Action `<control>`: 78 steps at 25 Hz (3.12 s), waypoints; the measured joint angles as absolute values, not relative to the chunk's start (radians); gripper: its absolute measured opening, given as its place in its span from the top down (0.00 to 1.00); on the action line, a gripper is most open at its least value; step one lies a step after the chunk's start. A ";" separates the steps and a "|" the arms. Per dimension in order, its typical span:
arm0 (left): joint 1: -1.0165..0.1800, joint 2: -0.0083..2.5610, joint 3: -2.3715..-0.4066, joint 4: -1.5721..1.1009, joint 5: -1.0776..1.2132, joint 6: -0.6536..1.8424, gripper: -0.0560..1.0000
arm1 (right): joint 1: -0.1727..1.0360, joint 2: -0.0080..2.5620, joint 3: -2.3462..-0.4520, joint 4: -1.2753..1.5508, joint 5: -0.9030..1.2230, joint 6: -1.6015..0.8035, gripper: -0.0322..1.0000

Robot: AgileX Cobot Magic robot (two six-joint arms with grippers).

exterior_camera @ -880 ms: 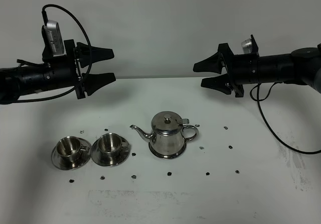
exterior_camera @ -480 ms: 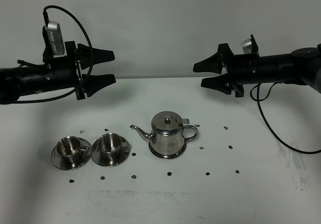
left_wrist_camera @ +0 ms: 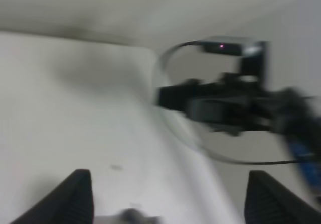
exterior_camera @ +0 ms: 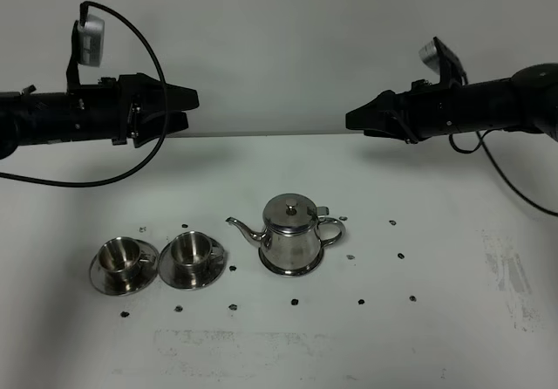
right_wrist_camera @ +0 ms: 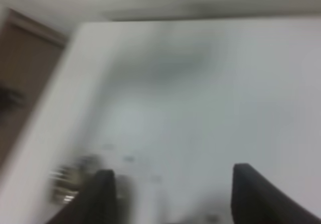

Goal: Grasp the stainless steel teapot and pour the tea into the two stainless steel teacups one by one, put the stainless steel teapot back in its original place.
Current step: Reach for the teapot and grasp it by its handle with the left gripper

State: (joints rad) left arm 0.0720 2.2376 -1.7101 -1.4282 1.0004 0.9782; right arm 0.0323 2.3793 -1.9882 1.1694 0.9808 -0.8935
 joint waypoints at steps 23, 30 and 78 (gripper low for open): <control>0.031 1.440 -1.127 -0.766 0.240 0.842 0.47 | 0.044 1.734 -1.646 0.497 0.856 -0.617 0.56; 0.031 1.102 -0.900 -0.767 0.217 0.867 0.48 | 0.110 1.486 -1.348 0.498 0.635 -0.714 0.56; 0.033 0.009 -0.508 -0.143 1.052 0.093 0.48 | 0.263 1.387 -1.039 0.569 0.481 -0.838 0.59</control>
